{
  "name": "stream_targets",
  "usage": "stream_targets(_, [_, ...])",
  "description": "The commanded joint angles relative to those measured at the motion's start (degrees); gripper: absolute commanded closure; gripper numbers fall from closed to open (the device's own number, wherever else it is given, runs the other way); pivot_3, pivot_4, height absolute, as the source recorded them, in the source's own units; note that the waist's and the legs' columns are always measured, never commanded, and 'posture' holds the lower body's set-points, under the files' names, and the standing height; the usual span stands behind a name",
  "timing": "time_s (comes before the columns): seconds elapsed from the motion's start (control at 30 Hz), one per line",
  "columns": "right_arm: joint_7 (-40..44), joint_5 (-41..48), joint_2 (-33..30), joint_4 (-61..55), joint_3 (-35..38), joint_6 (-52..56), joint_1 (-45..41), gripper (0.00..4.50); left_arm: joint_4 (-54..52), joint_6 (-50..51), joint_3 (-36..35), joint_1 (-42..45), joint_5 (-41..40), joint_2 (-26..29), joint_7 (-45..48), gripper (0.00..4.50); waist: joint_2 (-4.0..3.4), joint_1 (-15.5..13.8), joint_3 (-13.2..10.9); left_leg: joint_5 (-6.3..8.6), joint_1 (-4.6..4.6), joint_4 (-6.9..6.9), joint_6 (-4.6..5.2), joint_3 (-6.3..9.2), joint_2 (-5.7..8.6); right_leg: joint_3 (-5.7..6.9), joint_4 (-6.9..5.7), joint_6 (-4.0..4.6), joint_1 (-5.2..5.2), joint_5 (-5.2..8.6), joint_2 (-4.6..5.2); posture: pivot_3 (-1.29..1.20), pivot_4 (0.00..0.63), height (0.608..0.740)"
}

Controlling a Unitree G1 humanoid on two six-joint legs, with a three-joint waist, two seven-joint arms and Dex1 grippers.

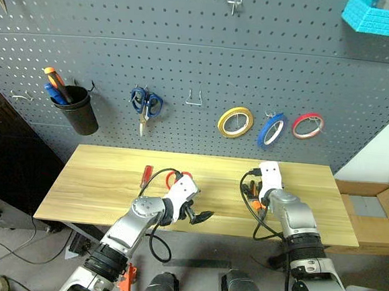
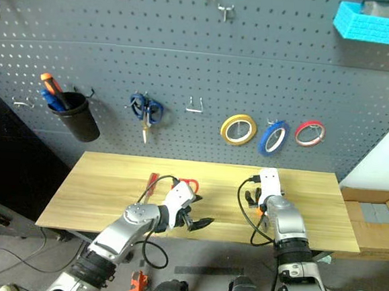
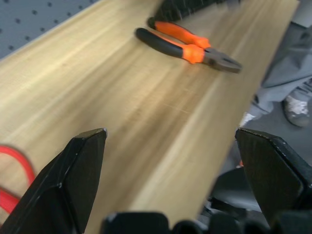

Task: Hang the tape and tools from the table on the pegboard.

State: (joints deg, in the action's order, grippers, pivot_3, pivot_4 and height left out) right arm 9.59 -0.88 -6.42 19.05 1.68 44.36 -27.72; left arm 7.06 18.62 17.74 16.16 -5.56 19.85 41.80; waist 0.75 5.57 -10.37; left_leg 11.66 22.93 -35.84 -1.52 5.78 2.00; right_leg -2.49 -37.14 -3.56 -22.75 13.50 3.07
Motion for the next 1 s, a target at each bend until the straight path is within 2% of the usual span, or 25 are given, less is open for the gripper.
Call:
stream_targets(0.03, [-1.7,0.8,0.0,0.1,1.4,2.2,-1.5,0.02,-2.6,-0.7,-1.3,-0.3,-0.1,0.0,-0.4,0.0,-0.04,-0.3,-0.2,0.06,0.06,0.05,0.05,-0.01,0.0,-0.06,-0.01,0.0,-0.13,0.0,0.02,-0.09,0.214,0.74])
stream_targets(0.33, [-1.8,-2.0,-2.1,9.5,-2.4,-5.6,-5.2,0.02,-9.6,2.4,-2.6,-5.5,-0.7,0.4,-2.5,0.0,0.0,-0.7,-1.4,0.14,0.15,0.21,0.15,-0.28,-0.01,-0.13,0.0,-0.09,-0.4,0.14,0.0,-0.03,0.227,0.74])
stream_targets(0.6, [-4.9,1.7,-0.1,15.8,3.1,-1.9,-8.4,0.02,-11.4,4.3,-3.9,-6.4,-1.2,0.1,-4.1,0.0,0.09,-0.8,-1.9,0.1,0.11,0.04,0.18,-0.37,-0.25,-0.09,-0.06,-0.17,-0.38,0.09,-0.09,-0.01,0.228,0.74])
stream_targets(0.8, [-4.5,2.4,0.3,18.2,3.4,-2.4,-9.8,0.02,-11.7,4.8,-4.1,-6.4,-1.4,-0.1,-4.2,0.0,0.07,-0.8,-2.0,0.11,0.12,0.15,0.18,-0.45,-0.32,-0.1,0.0,-0.11,-0.42,0.11,-0.12,-0.02,0.228,0.74])
stream_targets(0.9, [-4.7,2.6,0.1,18.6,3.4,-2.9,-10.1,0.62,-11.4,4.9,-3.9,-5.9,-1.5,-0.2,-3.9,0.0,0.07,-0.8,-2.0,0.11,0.12,0.14,0.18,-0.47,-0.32,-0.1,0.02,-0.12,-0.42,0.11,-0.12,-0.02,0.226,0.74])
stream_targets(1.0, [-4.2,2.1,-0.4,19.1,2.7,-4.0,-10.1,1.58,-10.8,4.8,-4.0,-5.2,-1.5,-0.3,-3.8,0.0,0.07,-0.8,-2.0,0.11,0.12,0.14,0.17,-0.48,-0.33,-0.1,0.02,-0.12,-0.42,0.11,-0.13,-0.03,0.22,0.74])
